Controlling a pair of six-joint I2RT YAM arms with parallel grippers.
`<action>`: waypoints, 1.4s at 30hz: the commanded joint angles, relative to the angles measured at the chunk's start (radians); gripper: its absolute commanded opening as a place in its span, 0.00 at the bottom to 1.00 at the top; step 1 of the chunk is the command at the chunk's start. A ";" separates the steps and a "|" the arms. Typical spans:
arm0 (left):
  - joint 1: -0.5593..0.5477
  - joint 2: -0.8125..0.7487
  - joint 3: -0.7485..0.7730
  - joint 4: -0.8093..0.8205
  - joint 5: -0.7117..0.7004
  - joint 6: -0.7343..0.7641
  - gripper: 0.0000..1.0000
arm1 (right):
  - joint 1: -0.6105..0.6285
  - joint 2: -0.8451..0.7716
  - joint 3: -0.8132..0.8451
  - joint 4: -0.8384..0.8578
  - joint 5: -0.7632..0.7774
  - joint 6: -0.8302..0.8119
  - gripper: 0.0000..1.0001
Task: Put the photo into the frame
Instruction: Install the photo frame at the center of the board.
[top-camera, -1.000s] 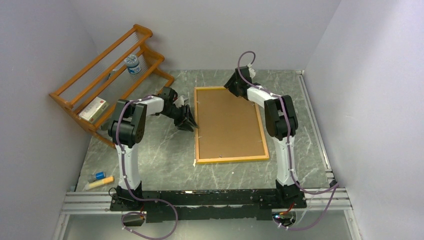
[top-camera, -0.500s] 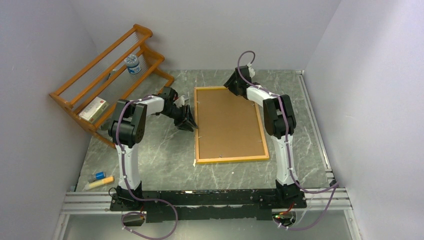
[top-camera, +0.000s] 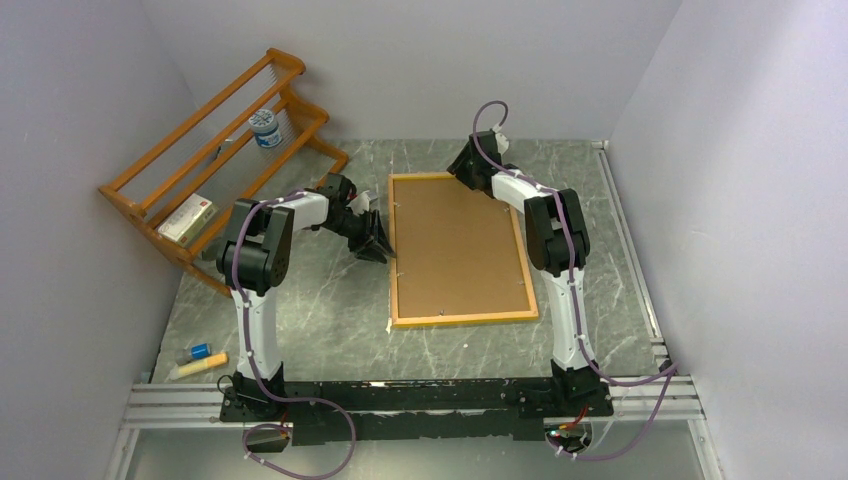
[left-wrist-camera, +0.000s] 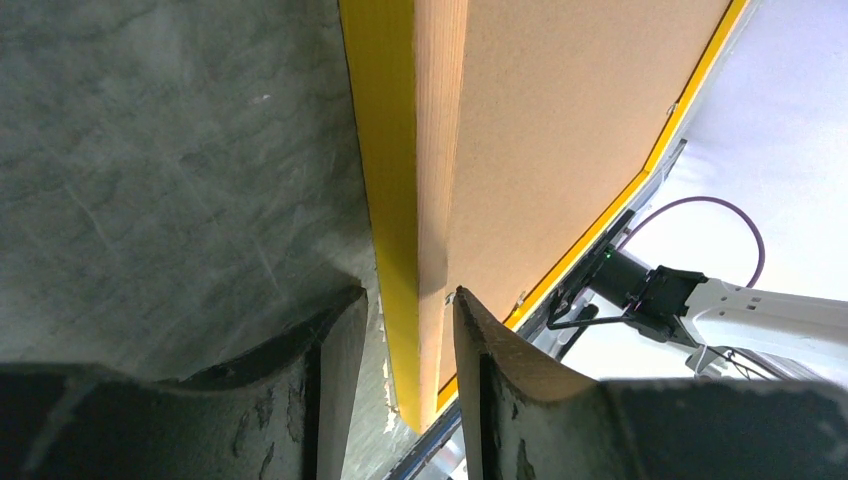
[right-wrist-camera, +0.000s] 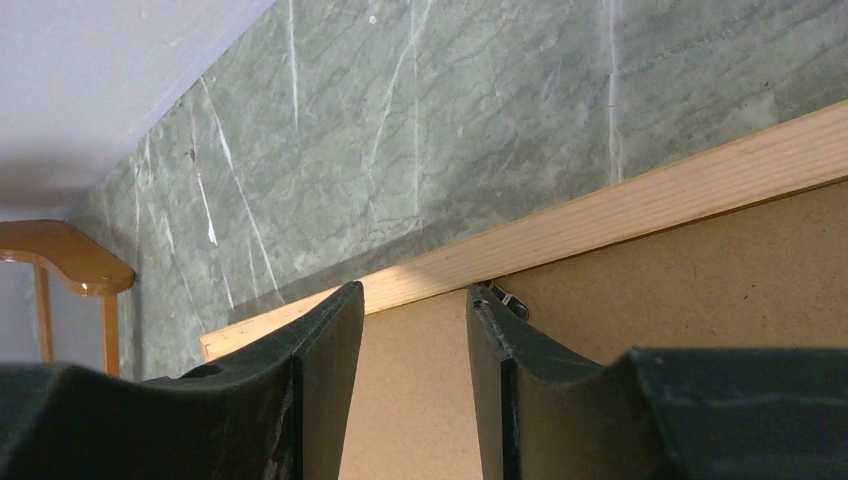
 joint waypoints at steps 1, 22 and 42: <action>-0.001 0.030 0.007 -0.047 -0.101 0.048 0.45 | -0.010 -0.004 0.013 0.010 0.047 -0.049 0.46; 0.000 0.004 0.023 -0.059 -0.120 0.048 0.46 | -0.015 -0.098 0.097 -0.031 -0.026 -0.140 0.56; 0.000 -0.010 0.005 -0.036 -0.120 0.042 0.48 | -0.015 0.021 0.143 -0.098 -0.134 -0.136 0.53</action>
